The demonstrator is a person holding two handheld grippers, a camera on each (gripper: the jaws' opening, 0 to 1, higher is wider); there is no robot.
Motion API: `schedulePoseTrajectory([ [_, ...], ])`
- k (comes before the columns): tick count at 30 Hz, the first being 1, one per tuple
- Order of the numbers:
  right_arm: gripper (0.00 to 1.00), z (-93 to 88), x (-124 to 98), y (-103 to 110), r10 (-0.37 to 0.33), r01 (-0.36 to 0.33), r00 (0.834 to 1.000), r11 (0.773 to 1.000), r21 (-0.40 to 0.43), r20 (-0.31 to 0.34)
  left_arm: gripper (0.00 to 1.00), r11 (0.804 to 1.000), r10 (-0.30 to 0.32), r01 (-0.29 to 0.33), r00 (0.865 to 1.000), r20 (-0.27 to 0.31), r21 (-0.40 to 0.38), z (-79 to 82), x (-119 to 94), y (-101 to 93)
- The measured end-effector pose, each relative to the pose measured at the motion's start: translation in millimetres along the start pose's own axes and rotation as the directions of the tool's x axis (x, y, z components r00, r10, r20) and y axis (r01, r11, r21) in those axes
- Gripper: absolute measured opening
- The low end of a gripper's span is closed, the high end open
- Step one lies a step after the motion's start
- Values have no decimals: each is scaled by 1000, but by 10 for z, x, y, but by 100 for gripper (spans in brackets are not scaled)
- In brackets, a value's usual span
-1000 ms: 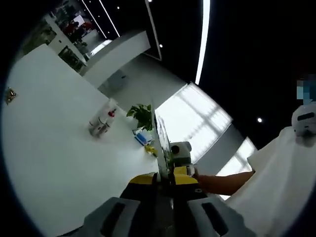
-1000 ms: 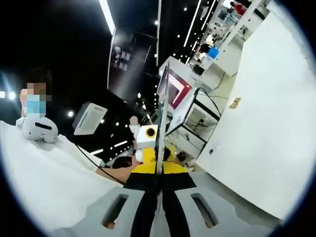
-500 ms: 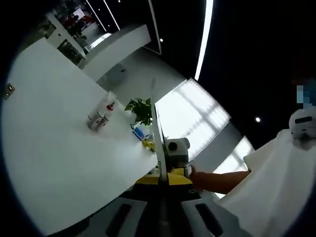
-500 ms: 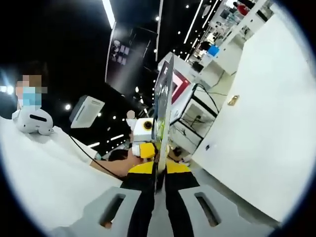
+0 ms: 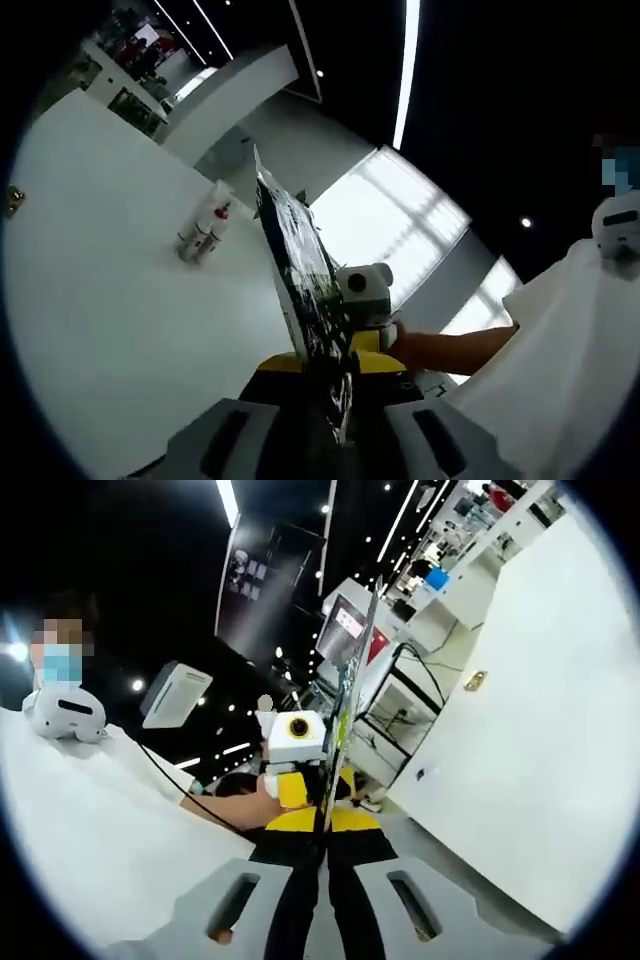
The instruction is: Arrange the skincare products in the storage area until every visible bottle or jar stands upright without overlapping.
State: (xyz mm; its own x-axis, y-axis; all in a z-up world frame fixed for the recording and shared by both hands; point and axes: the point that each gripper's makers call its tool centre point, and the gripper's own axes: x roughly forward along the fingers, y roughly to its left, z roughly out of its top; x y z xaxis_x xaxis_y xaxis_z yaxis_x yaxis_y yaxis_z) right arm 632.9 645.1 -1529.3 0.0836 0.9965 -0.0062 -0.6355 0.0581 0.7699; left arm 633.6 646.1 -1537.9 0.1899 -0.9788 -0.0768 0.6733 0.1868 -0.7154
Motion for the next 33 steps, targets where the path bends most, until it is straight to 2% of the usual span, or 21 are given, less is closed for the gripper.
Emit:
schedulePoseTrajectory([
  [2,0,-21,14,-11,-11,11,1000,1000,-3,-9,4,999,-23,23,1000,7,-29,15,-10,-41],
  [7,2,4,5,-6,-13,13,1000,1000,3,14,2,999,-24,24,1000,15,-45,22,-23,-46],
  [13,4,201,-92,-10,-30,30,992,1000,-1,123,1,996,-48,49,999,15,-81,32,-37,-66],
  [19,0,223,-109,20,-23,25,990,1000,-16,140,2,989,-69,71,997,18,-129,51,-11,-83],
  [22,0,243,-106,9,-30,33,988,999,-21,152,7,983,-84,94,994,68,-156,146,-18,-102],
  [24,0,238,-103,21,-24,26,989,999,-18,147,7,980,-83,98,992,90,-175,195,-40,-81],
  [28,0,237,-97,44,-17,20,989,1000,-21,150,2,975,-97,111,992,81,-191,190,-38,-83],
  [33,4,267,-137,-10,-44,49,985,998,-28,167,1,974,-92,104,993,69,-202,216,18,-44],
])
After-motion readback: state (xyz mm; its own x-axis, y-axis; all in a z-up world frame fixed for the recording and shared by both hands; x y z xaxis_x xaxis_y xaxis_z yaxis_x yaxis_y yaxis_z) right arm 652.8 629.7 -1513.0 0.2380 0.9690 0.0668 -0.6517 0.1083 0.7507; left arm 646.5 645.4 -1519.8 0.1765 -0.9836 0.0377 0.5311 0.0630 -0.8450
